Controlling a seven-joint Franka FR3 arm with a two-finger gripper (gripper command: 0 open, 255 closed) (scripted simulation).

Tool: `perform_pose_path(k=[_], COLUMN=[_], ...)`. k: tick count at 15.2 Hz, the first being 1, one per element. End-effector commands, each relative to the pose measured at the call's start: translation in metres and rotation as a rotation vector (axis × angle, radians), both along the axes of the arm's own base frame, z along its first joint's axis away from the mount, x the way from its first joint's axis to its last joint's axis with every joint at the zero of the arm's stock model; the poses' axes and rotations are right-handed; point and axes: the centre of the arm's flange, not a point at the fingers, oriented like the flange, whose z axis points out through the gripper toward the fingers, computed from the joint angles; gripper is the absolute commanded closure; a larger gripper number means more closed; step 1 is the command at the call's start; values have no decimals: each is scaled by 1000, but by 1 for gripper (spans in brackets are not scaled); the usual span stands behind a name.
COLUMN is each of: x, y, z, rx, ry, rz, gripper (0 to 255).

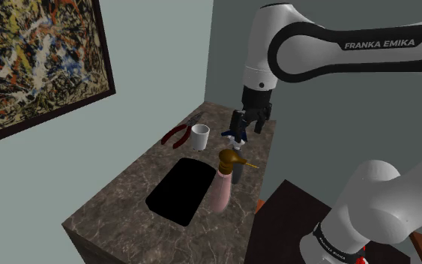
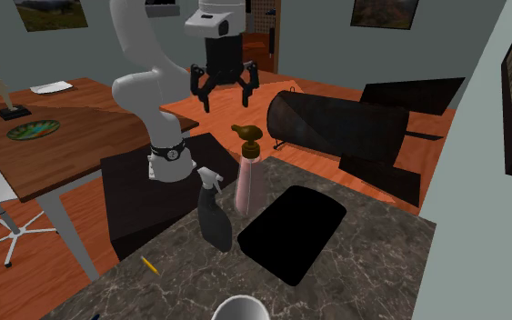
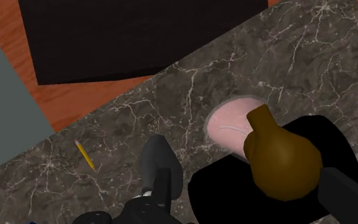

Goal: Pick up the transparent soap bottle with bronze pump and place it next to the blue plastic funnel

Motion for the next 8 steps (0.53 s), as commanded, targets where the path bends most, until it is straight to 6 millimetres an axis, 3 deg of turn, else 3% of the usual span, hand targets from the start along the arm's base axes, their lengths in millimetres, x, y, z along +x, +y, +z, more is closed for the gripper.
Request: perform_pose_path(k=[1,4,8], x=[11,23,22], y=[22,48,49], z=[-14,-30,-51], rx=[7,15,15], ry=[-3,-5,-5], rz=[4,11,11], gripper=[0,0,0])
